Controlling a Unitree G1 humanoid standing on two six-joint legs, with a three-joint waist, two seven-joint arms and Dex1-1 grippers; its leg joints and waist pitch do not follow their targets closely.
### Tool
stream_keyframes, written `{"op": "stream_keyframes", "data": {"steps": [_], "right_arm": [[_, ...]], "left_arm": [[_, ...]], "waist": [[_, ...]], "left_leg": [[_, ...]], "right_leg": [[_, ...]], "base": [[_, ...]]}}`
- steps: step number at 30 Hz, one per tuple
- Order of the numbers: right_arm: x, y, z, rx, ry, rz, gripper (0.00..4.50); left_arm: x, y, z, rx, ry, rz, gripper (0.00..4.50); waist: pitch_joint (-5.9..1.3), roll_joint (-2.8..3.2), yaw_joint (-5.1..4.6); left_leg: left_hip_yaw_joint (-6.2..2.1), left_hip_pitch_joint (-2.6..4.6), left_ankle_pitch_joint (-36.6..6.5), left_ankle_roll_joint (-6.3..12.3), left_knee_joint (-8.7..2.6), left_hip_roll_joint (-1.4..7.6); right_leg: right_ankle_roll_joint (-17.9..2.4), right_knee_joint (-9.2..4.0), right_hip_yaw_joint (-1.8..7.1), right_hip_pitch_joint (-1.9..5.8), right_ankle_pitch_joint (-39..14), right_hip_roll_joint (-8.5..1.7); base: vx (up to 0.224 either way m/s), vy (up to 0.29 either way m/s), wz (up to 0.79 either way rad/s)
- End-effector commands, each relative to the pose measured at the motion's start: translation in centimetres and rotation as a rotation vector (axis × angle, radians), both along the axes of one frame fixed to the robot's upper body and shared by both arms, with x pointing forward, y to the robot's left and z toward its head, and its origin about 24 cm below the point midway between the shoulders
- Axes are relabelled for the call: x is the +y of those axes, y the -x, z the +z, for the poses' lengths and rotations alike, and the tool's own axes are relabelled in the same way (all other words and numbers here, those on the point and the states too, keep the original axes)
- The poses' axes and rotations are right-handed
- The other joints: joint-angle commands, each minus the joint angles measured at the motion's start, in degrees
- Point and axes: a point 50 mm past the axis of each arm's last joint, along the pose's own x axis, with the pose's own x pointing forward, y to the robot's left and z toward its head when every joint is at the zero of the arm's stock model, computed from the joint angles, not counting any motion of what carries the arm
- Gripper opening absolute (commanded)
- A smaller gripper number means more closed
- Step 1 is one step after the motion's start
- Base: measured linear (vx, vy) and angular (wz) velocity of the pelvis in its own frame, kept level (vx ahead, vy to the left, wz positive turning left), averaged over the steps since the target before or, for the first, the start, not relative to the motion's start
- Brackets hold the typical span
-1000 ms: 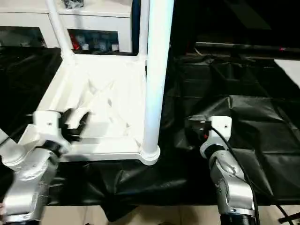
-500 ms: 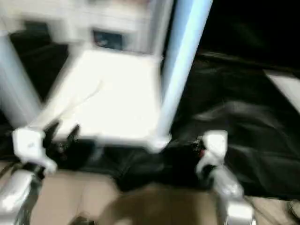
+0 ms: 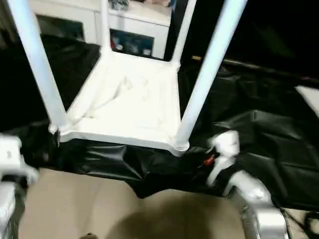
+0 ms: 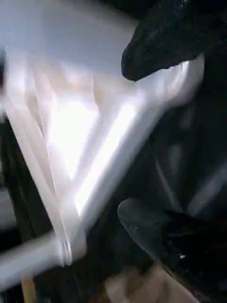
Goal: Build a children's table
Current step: Move to table, then flip table
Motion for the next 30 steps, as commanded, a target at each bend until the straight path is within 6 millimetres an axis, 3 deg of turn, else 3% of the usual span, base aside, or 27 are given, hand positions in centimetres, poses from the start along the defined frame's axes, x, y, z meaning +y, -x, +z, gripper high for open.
{"op": "stream_keyframes", "data": {"steps": [1,2,4,5,6,9,10,11,13,14,15,16,17,19,22,26,30], "right_arm": [[0.6,0.1,0.4,0.019,-0.037,0.085,4.50],[0.8,0.0,0.3,0.026,-0.042,0.100,4.50],[1.4,-0.6,-0.1,0.010,-0.008,0.113,4.50],[1.7,-1.1,-0.2,-0.002,-0.002,0.099,4.50],[1.8,-1.2,-0.2,-0.004,-0.002,0.096,4.50],[2.7,-3.0,-0.2,-0.033,0.007,0.059,4.50],[2.8,-3.2,-0.1,-0.034,0.006,0.059,4.50],[3.3,-3.7,0.1,-0.046,0.005,0.069,4.50],[4.4,-4.2,0.4,-0.054,-0.012,0.120,4.50],[4.6,-4.3,0.4,-0.058,-0.011,0.138,4.50],[5.3,-4.3,0.3,-0.057,0.005,0.201,4.50],[5.4,-4.3,0.3,-0.057,0.006,0.203,4.50],[5.6,-4.4,0.3,-0.060,0.014,0.226,4.50],[5.9,-4.7,0.2,-0.056,0.016,0.269,4.50],[6.1,-5.1,0.3,-0.052,0.018,0.317,4.50],[6.2,-5.7,0.5,-0.060,0.037,0.398,4.50],[6.4,-5.9,0.7,-0.070,0.035,0.430,4.50]], "left_arm": [[-0.2,-0.9,-0.6,0.044,0.030,-0.049,4.49],[-0.1,-1.1,-0.7,0.056,0.033,-0.058,4.49],[0.7,-2.4,-0.9,0.058,0.030,-0.009,4.49],[1.0,-3.0,-1.0,0.063,0.018,0.001,4.49],[1.0,-3.0,-1.1,0.065,0.016,0.001,4.49],[2.1,-4.8,-1.5,0.105,0.007,0.028,4.49],[2.2,-5.0,-1.5,0.105,0.006,0.031,4.49],[2.5,-5.5,-1.6,0.111,0.017,0.039,4.49],[3.0,-6.4,-1.6,0.122,0.033,0.058,4.49],[3.1,-6.6,-1.6,0.124,0.034,0.063,4.49],[3.1,-7.1,-1.3,0.109,0.049,0.071,4.49],[3.1,-7.1,-1.3,0.108,0.050,0.071,4.49],[3.1,-7.3,-1.3,0.105,0.054,0.072,4.49],[2.9,-7.7,-1.0,0.083,0.060,0.065,4.49],[2.6,-7.8,-1.2,0.095,0.076,0.053,4.32],[2.3,-7.8,-1.4,0.096,0.090,0.047,3.97],[2.1,-7.8,-1.3,0.084,0.091,0.050,3.62]], "waist": [[-2.01,1.37,0.03],[-2.08,1.50,-0.09],[-2.38,1.08,-0.18],[-2.78,0.26,-0.25],[-2.67,0.87,-0.12],[-2.69,0.62,-0.12],[-3.06,1.49,-0.37],[-2.82,1.42,-0.27],[-2.94,3.28,-0.15],[-2.86,2.58,-0.35],[-2.94,3.37,-0.15],[-2.99,2.71,-0.29],[-2.85,3.20,-0.11],[-2.99,2.91,-0.09],[-2.91,3.05,-0.04],[-2.79,3.00,0.01],[-2.89,2.69,0.26]], "left_leg": [[-1.66,1.27,-12.0,-1.29,-5.77,2.95],[-1.72,1.09,-10.7,-1.88,-5.83,2.99],[-1.62,1.24,-10.2,-2.40,-5.66,2.83],[-1.52,0.90,-6.7,-1.97,-5.21,2.69],[-1.51,1.03,-6.0,-2.01,-5.29,2.60],[-1.14,1.42,-7.6,-2.06,-5.20,2.53],[-1.17,1.61,-7.1,-2.63,-5.07,2.55],[-1.27,1.34,-6.3,-2.81,-5.25,2.71],[-1.20,1.71,-7.0,-3.49,-5.23,2.54],[-1.12,1.45,-7.0,-3.22,-5.23,2.58],[-1.13,1.59,-7.4,-3.28,-5.21,2.58],[-1.07,1.41,-6.9,-2.68,-5.07,2.67],[-1.13,1.43,-6.9,-2.68,-5.25,2.75],[-0.99,1.37,-6.0,-1.93,-5.00,2.76],[-0.83,1.27,-4.9,-1.07,-4.94,2.80],[-0.80,1.35,-6.2,-0.96,-5.04,3.02],[-0.79,1.30,-4.4,-0.33,-4.94,3.01]], "right_leg": [[-5.8,-5.12,2.36,-0.15,-3.1,-4.65],[-5.7,-4.88,2.23,0.03,0.2,-4.54],[-5.9,-4.62,2.12,0.14,2.5,-4.52],[-6.1,-4.31,2.12,0.55,6.5,-4.57],[-6.2,-4.18,2.11,0.26,7.4,-4.53],[-7.0,-4.39,2.25,0.08,5.7,-4.73],[-7.4,-4.28,2.30,0.23,7.8,-4.57],[-7.7,-3.98,2.28,0.39,9.1,-4.62],[-8.9,-3.64,2.20,0.24,11.3,-4.50],[-9.2,-3.71,2.24,0.52,11.6,-4.53],[-9.5,-3.68,2.25,0.51,11.6,-4.63],[-10.1,-3.63,2.28,0.77,12.6,-4.71],[-10.2,-3.64,2.25,0.68,12.4,-4.80],[-11.4,-3.44,2.28,0.85,13.8,-4.80],[-12.5,-3.33,2.32,0.88,14.2,-4.90],[-12.9,-3.49,2.31,0.83,11.4,-5.01],[-12.9,-3.33,2.31,0.90,13.1,-5.01]], "base": [[0.000,0.000,0.00],[0.000,0.000,0.00],[0.000,0.000,0.00],[0.000,0.000,0.00],[0.000,0.000,0.00],[0.000,0.000,0.00],[0.000,0.000,0.00],[0.000,0.000,0.00],[0.000,0.000,0.00],[0.000,0.000,0.00],[0.000,0.000,0.00],[0.000,0.000,0.00],[0.000,0.000,0.00],[0.000,0.000,0.00],[0.000,0.000,0.00],[0.000,0.000,0.00],[0.000,0.000,0.00]]}}
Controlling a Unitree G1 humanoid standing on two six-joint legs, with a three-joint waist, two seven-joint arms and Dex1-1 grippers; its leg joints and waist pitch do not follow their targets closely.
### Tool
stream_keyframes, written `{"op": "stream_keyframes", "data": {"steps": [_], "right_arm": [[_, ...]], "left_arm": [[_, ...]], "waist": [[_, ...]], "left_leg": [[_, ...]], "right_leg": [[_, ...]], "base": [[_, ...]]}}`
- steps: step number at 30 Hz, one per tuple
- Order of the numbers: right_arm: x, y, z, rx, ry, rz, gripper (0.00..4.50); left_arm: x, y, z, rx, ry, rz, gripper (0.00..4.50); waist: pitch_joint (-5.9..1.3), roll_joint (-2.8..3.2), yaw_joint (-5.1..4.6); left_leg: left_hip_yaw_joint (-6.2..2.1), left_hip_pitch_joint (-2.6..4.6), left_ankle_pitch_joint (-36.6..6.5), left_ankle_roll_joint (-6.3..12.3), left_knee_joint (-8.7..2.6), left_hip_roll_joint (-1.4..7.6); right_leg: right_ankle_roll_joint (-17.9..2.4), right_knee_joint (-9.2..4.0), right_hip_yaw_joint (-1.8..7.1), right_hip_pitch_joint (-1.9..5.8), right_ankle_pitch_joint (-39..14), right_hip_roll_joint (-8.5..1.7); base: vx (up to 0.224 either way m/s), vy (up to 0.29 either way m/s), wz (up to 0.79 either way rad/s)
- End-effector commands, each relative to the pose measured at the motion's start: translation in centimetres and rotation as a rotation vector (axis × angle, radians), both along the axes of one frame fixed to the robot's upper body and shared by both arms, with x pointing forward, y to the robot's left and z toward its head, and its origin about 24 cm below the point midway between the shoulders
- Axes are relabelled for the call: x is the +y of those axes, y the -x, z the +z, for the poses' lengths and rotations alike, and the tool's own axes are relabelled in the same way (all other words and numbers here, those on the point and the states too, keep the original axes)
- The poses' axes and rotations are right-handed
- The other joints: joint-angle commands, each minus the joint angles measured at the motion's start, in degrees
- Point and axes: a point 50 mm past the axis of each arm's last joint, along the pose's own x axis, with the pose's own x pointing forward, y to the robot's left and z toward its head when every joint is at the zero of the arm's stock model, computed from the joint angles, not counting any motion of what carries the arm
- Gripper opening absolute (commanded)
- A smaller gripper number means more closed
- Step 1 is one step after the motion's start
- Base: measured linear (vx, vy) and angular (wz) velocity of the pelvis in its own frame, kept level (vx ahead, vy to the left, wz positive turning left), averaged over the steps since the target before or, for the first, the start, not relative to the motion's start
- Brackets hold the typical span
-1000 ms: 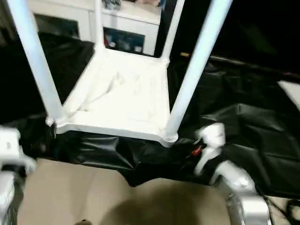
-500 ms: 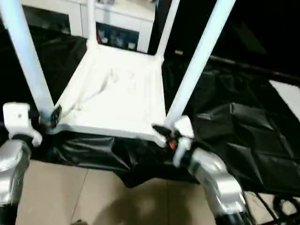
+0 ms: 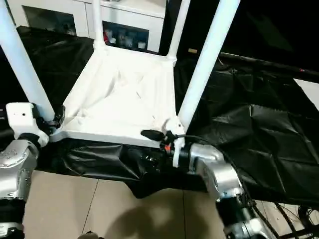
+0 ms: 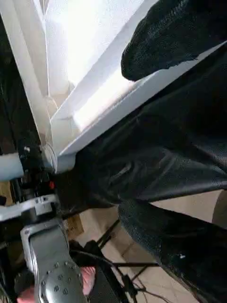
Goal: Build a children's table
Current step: Flip table
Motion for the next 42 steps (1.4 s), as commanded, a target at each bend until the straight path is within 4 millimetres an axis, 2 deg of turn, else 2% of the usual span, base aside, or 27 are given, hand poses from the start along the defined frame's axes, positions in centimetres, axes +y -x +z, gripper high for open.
{"op": "stream_keyframes", "data": {"steps": [1,2,8,9,11,13,16,19,21,22,23,24,25,26,30,32,33,34,35,37,38,42], "right_arm": [[0.0,-0.3,0.2,-0.013,0.017,0.038,4.50],[0.0,-0.3,0.1,-0.012,0.016,0.047,4.50],[0.1,-1.2,-0.1,-0.011,0.023,0.065,4.50],[0.0,-1.2,-0.1,-0.013,0.024,0.068,4.50],[0.0,-1.3,-0.1,-0.016,0.026,0.073,4.50],[0.1,-1.5,0.0,-0.025,0.024,0.073,4.50],[0.1,-1.6,0.0,-0.028,0.022,0.073,4.50],[0.1,-1.6,-0.1,-0.032,0.021,0.071,4.50],[0.1,-1.7,-0.1,-0.035,0.021,0.070,4.50],[0.1,-1.7,-0.1,-0.036,0.020,0.071,4.50],[0.0,-1.7,-0.1,-0.039,0.020,0.069,4.50],[0.0,-1.7,-0.1,-0.039,0.019,0.068,4.50],[0.0,-1.7,-0.1,-0.039,0.018,0.068,4.50],[0.0,-1.7,0.0,-0.040,0.016,0.069,4.50],[-0.2,-1.9,0.1,-0.064,0.010,0.026,4.50],[-0.5,-3.1,0.6,-0.107,-0.009,-0.120,4.50],[-0.5,-3.1,0.6,-0.107,-0.009,-0.120,4.50],[-0.7,-3.7,0.7,-0.108,-0.013,-0.194,4.50],[-0.9,-4.7,1.0,-0.113,-0.031,-0.302,4.50],[-0.9,-5.0,1.1,-0.101,-0.034,-0.336,4.50],[-0.6,-5.0,1.1,-0.103,-0.028,-0.316,4.50],[-0.2,-4.6,0.7,-0.099,-0.014,-0.282,4.50]], "left_arm": [[-0.5,-0.2,0.5,-0.028,0.001,0.000,3.53],[-0.5,-0.2,0.4,-0.029,0.000,-0.004,3.48],[-1.0,0.0,0.4,-0.040,-0.008,-0.015,3.06],[-1.0,0.1,0.4,-0.040,-0.007,-0.018,3.03],[-1.2,0.2,0.3,-0.040,-0.006,-0.023,2.66],[-1.6,0.2,0.2,-0.039,0.000,-0.038,2.60],[-1.9,0.2,0.3,-0.041,0.002,-0.046,2.34],[-2.2,0.2,0.2,-0.042,0.011,-0.062,2.27],[-2.7,0.2,0.1,-0.043,0.048,-0.077,2.20],[-3.0,0.2,0.1,-0.043,0.081,-0.087,2.17],[-3.3,0.1,0.1,-0.043,0.112,-0.094,2.17],[-3.6,0.0,0.1,-0.042,0.143,-0.101,2.17],[-3.8,0.0,0.1,-0.042,0.156,-0.104,2.17],[-4.1,-0.1,0.2,-0.041,0.190,-0.104,2.17],[-5.2,-0.7,0.2,-0.029,0.322,-0.104,2.17],[-5.8,-1.2,0.2,-0.030,0.390,-0.099,2.17],[-5.8,-1.2,0.2,-0.030,0.390,-0.099,2.17],[-5.9,-1.3,0.3,-0.030,0.393,-0.105,2.17],[-6.5,-1.6,0.4,-0.027,0.377,-0.121,2.17],[-6.9,-1.8,0.6,-0.026,0.369,-0.142,2.17],[-7.5,-2.1,0.8,-0.022,0.366,-0.170,2.17],[-8.2,-2.5,1.0,-0.012,0.388,-0.180,2.17]], "waist": [[-3.33,0.95,0.28],[-3.30,1.30,0.40],[-3.35,1.51,0.44],[-3.31,1.47,0.46],[-3.38,1.45,0.56],[-3.42,1.22,0.70],[-3.47,1.24,0.72],[-3.50,1.24,0.83],[-3.65,1.16,0.86],[-3.71,0.94,0.86],[-3.90,1.04,1.06],[-3.95,0.76,1.02],[-3.90,0.86,1.16],[-3.77,0.52,1.08],[-3.59,0.75,1.37],[-3.50,1.04,1.73],[-3.48,0.92,1.64],[-3.47,0.78,1.75],[-3.26,1.01,1.55],[-3.31,0.96,1.31],[-3.26,1.04,1.30],[-3.44,0.69,1.34]], "left_leg": [[-1.02,1.40,-4.7,0.04,-4.43,2.89],[-1.06,1.38,-4.7,0.25,-4.50,2.88],[-0.98,1.45,-5.6,-0.21,-4.51,2.95],[-1.00,1.42,-5.5,-0.29,-4.57,2.99],[-0.96,1.40,-4.8,-0.06,-4.45,2.98],[-0.91,1.32,-3.8,0.40,-4.33,2.93],[-0.88,1.34,-3.3,0.75,-4.29,2.91],[-0.85,1.38,-3.1,0.81,-4.26,2.96],[-0.80,1.32,-1.7,1.12,-4.08,2.92],[-0.73,1.24,-0.6,1.44,-3.94,2.86],[-0.66,1.28,0.8,1.84,-3.70,2.80],[-0.58,1.23,1.4,2.10,-3.62,2.81],[-0.52,1.20,2.1,2.78,-3.53,2.71],[-0.49,1.04,1.9,3.23,-3.57,2.71],[-0.45,1.22,-0.3,2.71,-3.76,2.91],[-0.40,1.28,-1.8,1.38,-3.93,2.92],[-0.33,1.32,-2.2,1.12,-3.97,2.87],[-0.33,1.26,-2.9,1.07,-3.95,2.80],[-0.44,1.31,-5.0,-0.12,-4.39,2.86],[-0.49,1.22,-6.2,-1.29,-4.53,2.88],[-0.37,1.43,-6.7,-1.39,-4.45,2.84],[-0.42,1.04,-4.2,-0.28,-4.22,2.73]], "right_leg": [[-12.9,-2.98,2.19,1.12,12.6,-4.96],[-13.1,-2.95,2.19,1.07,12.0,-5.04],[-13.5,-2.95,2.21,0.89,11.1,-5.02],[-13.4,-2.98,2.21,0.95,11.1,-5.06],[-13.4,-2.86,2.23,1.00,12.4,-5.03],[-13.4,-2.76,2.21,1.07,13.5,-5.00],[-13.3,-2.73,2.20,1.01,13.4,-4.93],[-13.1,-2.69,2.22,0.96,13.5,-4.91],[-13.3,-2.50,2.24,1.01,15.5,-4.87],[-13.5,-2.39,2.21,1.06,16.9,-4.78],[-13.9,-2.18,2.18,1.01,18.7,-4.75],[-14.0,-2.09,2.19,1.02,19.6,-4.68],[-14.1,-2.06,2.14,0.90,20.5,-4.58],[-14.1,-2.12,2.14,0.94,20.1,-4.59],[-14.3,-2.40,2.16,0.68,16.2,-4.82],[-14.2,-2.53,2.29,0.49,13.5,-5.04],[-14.2,-2.66,2.31,0.42,12.8,-4.96],[-13.9,-2.72,2.30,0.54,12.2,-4.95],[-13.0,-3.05,2.35,0.25,8.0,-5.00],[-12.5,-3.19,2.38,0.42,5.8,-5.04],[-12.2,-3.27,2.45,0.16,5.8,-4.87],[-11.3,-2.96,2.40,0.53,9.5,-4.84]], "base": [[0.000,0.000,0.00],[0.000,0.000,0.00],[0.000,0.000,0.00],[0.000,0.000,0.00],[0.000,0.000,0.00],[0.000,0.000,0.00],[0.000,0.000,0.00],[0.000,0.000,0.00],[0.000,0.000,0.00],[0.000,0.000,0.00],[0.000,0.000,0.00],[0.000,0.000,0.00],[0.000,0.000,0.00],[0.000,0.000,0.00],[0.000,0.000,0.00],[0.000,0.000,0.00],[0.000,0.000,0.00],[0.000,0.000,0.00],[0.000,0.000,0.00],[0.000,0.000,0.00],[0.000,0.000,0.00],[0.000,0.000,0.00]]}}
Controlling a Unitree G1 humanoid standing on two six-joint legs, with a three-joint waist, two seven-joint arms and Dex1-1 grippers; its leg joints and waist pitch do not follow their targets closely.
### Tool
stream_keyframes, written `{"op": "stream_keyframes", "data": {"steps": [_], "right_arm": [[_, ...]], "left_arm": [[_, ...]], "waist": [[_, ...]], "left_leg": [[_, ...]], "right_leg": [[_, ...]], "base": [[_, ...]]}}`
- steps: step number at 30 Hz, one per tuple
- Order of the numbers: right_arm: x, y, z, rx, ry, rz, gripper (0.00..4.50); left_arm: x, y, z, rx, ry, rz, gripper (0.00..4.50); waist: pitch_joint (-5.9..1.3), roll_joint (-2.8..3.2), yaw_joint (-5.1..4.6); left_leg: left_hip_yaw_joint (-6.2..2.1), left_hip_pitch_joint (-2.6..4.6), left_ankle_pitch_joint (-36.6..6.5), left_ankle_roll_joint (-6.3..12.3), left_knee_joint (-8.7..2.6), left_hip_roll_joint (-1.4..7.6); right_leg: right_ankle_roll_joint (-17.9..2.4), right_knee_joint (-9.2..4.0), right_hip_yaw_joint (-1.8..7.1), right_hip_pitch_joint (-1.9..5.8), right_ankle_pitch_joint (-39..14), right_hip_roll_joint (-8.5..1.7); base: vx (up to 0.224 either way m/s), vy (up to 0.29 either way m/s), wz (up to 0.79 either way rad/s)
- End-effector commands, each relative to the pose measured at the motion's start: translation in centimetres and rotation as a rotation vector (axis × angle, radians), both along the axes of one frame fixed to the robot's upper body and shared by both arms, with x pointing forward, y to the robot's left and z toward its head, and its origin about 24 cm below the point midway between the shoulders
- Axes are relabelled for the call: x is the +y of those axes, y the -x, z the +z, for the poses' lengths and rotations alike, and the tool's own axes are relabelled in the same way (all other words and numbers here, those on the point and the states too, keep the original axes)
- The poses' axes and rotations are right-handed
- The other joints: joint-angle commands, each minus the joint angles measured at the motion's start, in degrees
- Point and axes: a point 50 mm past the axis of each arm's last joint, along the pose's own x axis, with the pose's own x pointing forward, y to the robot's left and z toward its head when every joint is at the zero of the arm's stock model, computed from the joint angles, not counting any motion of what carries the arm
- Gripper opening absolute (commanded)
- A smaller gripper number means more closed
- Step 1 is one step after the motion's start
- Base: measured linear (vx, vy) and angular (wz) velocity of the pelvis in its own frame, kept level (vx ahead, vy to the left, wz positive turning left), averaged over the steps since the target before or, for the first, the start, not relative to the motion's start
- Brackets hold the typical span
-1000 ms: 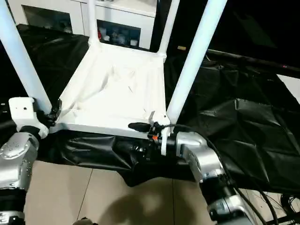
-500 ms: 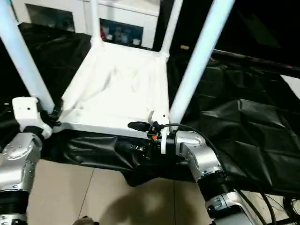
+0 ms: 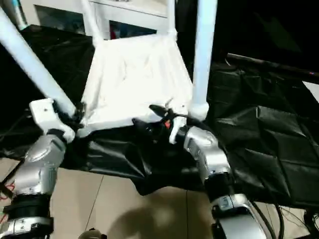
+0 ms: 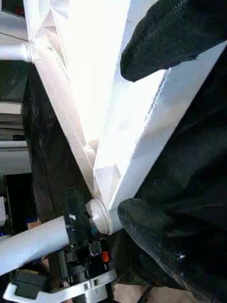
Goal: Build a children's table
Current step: Flip table
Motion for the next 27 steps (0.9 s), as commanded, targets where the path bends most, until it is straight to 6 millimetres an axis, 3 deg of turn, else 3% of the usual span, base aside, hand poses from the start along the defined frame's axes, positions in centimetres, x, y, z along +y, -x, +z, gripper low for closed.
{"op": "stream_keyframes", "data": {"steps": [1,3,4,5,6,11,13,14,16,19,25,27], "right_arm": [[-0.1,0.3,-0.6,0.018,0.030,0.021,4.50],[0.0,0.4,-0.7,0.020,0.029,0.035,4.50],[0.2,0.6,-0.8,0.029,0.029,0.060,4.50],[0.2,1.1,-0.8,0.050,0.016,0.108,4.50],[0.2,1.3,-0.8,0.062,0.008,0.131,4.50],[-0.4,1.9,-0.7,0.080,0.022,0.176,4.50],[-1.0,1.4,-1.0,0.096,0.045,0.102,4.50],[-1.1,1.3,-1.0,0.100,0.048,0.091,4.50],[-1.4,0.5,-1.3,0.117,0.072,-0.004,4.50],[-1.2,-0.6,-1.3,0.175,-0.046,-0.138,4.50],[-0.3,-1.3,-1.3,0.251,-0.156,-0.174,4.50],[-0.2,-2.0,-1.0,0.287,-0.238,-0.239,4.50]], "left_arm": [[-2.3,-1.0,0.9,-0.023,0.136,-0.066,2.17],[-2.4,-1.1,0.9,-0.019,0.145,-0.059,2.17],[-2.5,-1.3,0.9,-0.016,0.150,-0.056,2.17],[-2.7,-1.5,0.9,-0.013,0.169,-0.046,2.17],[-2.8,-1.7,0.9,-0.012,0.180,-0.041,2.17],[-3.0,-2.0,1.3,-0.018,0.178,-0.052,2.17],[-3.1,-2.0,1.3,-0.018,0.186,-0.068,2.17],[-3.1,-2.0,1.3,-0.018,0.187,-0.071,2.17],[-3.4,-2.0,1.3,-0.016,0.200,-0.097,2.17],[-4.0,-1.8,1.4,-0.013,0.226,-0.116,2.17],[-4.9,-1.7,1.3,-0.004,0.245,-0.154,2.17],[-5.4,-1.5,1.2,0.004,0.248,-0.181,2.17]], "waist": [[-3.57,0.50,-0.28],[-3.53,0.48,-0.20],[-3.48,0.05,-0.21],[-3.42,0.23,-0.02],[-3.42,0.00,0.01],[-3.50,-0.02,0.49],[-3.44,-0.17,0.39],[-3.48,0.31,0.27],[-3.49,0.14,0.24],[-3.65,0.15,0.19],[-3.97,-0.02,0.33],[-3.84,0.11,0.32]], "left_leg": [[-0.64,1.78,-4.2,0.01,-4.11,2.70],[-0.64,1.66,-3.4,0.66,-4.04,2.65],[-0.58,1.70,-3.5,1.02,-4.03,2.67],[-0.62,1.72,-4.0,1.20,-4.07,2.71],[-0.62,1.74,-3.8,1.39,-4.03,2.73],[-0.77,1.76,-2.4,1.51,-3.97,2.88],[-0.70,1.64,-2.1,1.42,-3.98,2.76],[-0.71,1.72,-2.2,1.00,-3.99,2.75],[-0.68,1.70,-1.9,0.59,-3.99,2.69],[-0.55,1.73,-1.7,0.05,-3.90,2.65],[-0.40,1.55,2.5,2.41,-3.38,2.66],[-0.34,1.50,1.6,2.49,-3.49,2.69]], "right_leg": [[-11.1,-3.53,2.38,1.49,10.1,-4.67],[-11.3,-3.49,2.36,1.52,10.8,-4.64],[-11.2,-3.62,2.35,1.47,10.2,-4.62],[-11.2,-3.70,2.35,1.52,9.2,-4.71],[-11.0,-3.73,2.36,1.58,9.2,-4.65],[-11.0,-3.56,2.32,1.56,10.7,-4.80],[-11.1,-3.57,2.31,1.57,10.8,-4.83],[-11.4,-3.58,2.35,1.46,10.8,-4.75],[-11.9,-3.47,2.32,1.47,10.8,-4.79],[-12.7,-3.27,2.42,1.40,10.5,-4.81],[-13.6,-2.58,2.30,1.33,17.8,-4.51],[-13.9,-2.61,2.27,1.27,16.8,-4.62]], "base": [[0.000,0.000,0.00],[0.000,0.000,0.00],[0.000,0.000,0.00],[0.000,0.000,0.00],[0.000,0.000,0.00],[0.000,0.000,0.00],[0.000,0.000,0.00],[0.000,0.000,0.00],[0.000,0.000,0.00],[0.000,0.000,0.00],[0.000,0.000,0.00],[0.000,0.000,0.00]]}}
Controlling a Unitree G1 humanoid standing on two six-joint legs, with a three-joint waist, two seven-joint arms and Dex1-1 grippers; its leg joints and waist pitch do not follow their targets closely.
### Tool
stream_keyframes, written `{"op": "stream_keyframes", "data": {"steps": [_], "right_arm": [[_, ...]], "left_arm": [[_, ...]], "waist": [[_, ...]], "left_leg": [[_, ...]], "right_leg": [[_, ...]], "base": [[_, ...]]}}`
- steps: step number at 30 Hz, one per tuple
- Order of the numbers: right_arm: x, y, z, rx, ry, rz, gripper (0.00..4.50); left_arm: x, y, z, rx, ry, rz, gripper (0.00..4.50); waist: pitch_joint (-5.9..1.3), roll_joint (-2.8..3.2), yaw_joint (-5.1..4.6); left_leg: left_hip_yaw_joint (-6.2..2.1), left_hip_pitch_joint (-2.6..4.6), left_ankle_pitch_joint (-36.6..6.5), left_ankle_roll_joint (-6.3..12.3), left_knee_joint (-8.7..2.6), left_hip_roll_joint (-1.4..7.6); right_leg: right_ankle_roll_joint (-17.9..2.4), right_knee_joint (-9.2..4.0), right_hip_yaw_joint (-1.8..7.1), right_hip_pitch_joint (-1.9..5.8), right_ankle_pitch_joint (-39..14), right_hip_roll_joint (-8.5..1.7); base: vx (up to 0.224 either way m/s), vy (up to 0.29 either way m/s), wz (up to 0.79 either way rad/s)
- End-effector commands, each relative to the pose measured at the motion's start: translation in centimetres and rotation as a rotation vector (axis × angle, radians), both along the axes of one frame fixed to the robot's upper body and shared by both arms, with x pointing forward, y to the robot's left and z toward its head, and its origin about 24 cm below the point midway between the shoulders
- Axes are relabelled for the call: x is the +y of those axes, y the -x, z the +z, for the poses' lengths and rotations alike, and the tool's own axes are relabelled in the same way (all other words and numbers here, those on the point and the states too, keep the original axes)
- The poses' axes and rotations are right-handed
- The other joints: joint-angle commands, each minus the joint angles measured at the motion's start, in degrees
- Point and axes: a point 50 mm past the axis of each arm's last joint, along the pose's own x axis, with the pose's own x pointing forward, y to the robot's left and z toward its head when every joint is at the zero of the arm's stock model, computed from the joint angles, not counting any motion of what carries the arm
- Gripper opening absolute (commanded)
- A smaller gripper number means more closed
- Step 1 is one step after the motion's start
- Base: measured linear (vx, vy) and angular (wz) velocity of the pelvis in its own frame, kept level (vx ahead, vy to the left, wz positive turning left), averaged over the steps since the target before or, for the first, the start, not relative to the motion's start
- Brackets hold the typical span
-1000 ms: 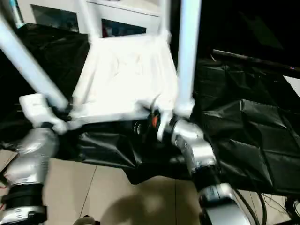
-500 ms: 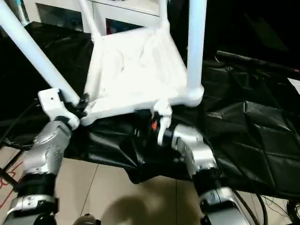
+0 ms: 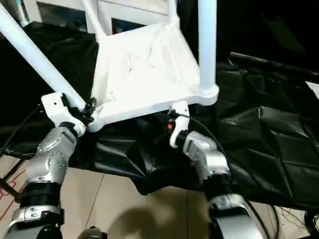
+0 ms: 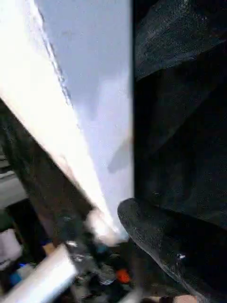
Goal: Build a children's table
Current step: Flip table
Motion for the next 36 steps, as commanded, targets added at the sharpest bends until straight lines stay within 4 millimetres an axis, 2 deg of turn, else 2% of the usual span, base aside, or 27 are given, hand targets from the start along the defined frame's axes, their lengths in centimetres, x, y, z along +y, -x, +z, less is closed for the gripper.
{"op": "stream_keyframes", "data": {"steps": [1,6,10,15,19,22,24,25,33,36], "right_arm": [[-0.7,-1.0,0.6,0.034,-0.072,-0.100,4.50],[-0.7,-1.9,0.4,0.122,-0.132,-0.206,4.50],[-1.0,-2.3,0.5,0.155,-0.206,-0.254,4.50],[-1.5,-2.7,1.1,0.179,-0.346,-0.312,4.50],[-2.1,-3.2,1.4,0.215,-0.455,-0.362,4.50],[-2.4,-3.3,1.5,0.224,-0.496,-0.381,4.12],[-2.6,-3.4,1.5,0.228,-0.518,-0.390,4.05],[-2.7,-3.4,1.6,0.230,-0.527,-0.395,3.85],[-3.1,-3.5,1.7,0.234,-0.571,-0.400,3.24],[-3.1,-3.5,1.9,0.231,-0.585,-0.393,2.88]], "left_arm": [[-2.9,0.0,0.6,-0.023,0.117,-0.137,2.17],[-3.2,0.3,0.4,-0.011,0.119,-0.159,2.17],[-3.3,0.7,0.3,-0.006,0.117,-0.179,2.17],[-3.9,1.3,0.2,0.004,0.111,-0.229,2.17],[-4.5,1.9,0.4,0.000,0.093,-0.278,2.17],[-4.6,2.1,0.3,0.001,0.079,-0.298,2.17],[-4.6,2.1,0.3,0.003,0.075,-0.300,2.17],[-4.6,2.2,0.2,0.004,0.073,-0.301,2.17],[-4.6,2.5,0.2,0.009,0.064,-0.308,2.17],[-4.7,2.5,0.2,0.005,0.065,-0.315,2.17]], "waist": [[-4.10,0.58,-0.51],[-4.16,0.50,-0.52],[-4.10,0.43,-0.59],[-4.10,0.48,-0.91],[-4.09,0.33,-1.61],[-4.10,0.23,-1.78],[-4.12,0.26,-1.80],[-4.14,0.33,-1.79],[-4.10,0.31,-1.84],[-4.11,0.26,-1.83]], "left_leg": [[-0.42,2.23,0.6,1.74,-3.57,2.73],[-0.34,2.40,0.8,0.94,-3.56,2.77],[-0.31,2.17,0.3,0.65,-3.64,2.65],[-0.34,2.10,-0.8,0.38,-3.75,2.75],[-0.24,1.87,-0.4,0.89,-3.65,2.61],[-0.17,1.85,0.2,1.63,-3.53,2.55],[-0.15,1.88,0.4,1.89,-3.48,2.57],[-0.12,1.92,0.7,1.96,-3.45,2.54],[-0.14,1.92,0.2,1.63,-3.51,2.60],[-0.11,1.91,0.4,1.76,-3.47,2.56]], "right_leg": [[-13.9,-2.91,2.25,2.10,15.7,-4.70],[-13.2,-2.82,2.20,1.98,15.5,-4.64],[-11.9,-2.97,2.19,2.13,14.8,-4.66],[-11.9,-2.96,2.17,2.09,13.4,-4.67],[-12.2,-2.99,2.14,2.17,13.7,-4.61],[-12.3,-2.99,2.17,2.16,14.0,-4.54],[-12.4,-2.97,2.17,2.14,14.0,-4.53],[-12.5,-2.98,2.14,2.12,14.1,-4.47],[-12.6,-3.08,2.10,2.07,12.4,-4.47],[-12.5,-3.08,2.14,2.08,12.6,-4.47]], "base": [[0.000,0.000,0.00],[0.000,0.000,0.00],[0.000,0.000,0.00],[0.000,0.000,0.00],[0.000,0.000,0.00],[0.000,0.000,0.00],[0.000,0.000,0.00],[0.000,0.000,0.00],[0.000,0.000,0.00],[0.000,0.000,0.00]]}}
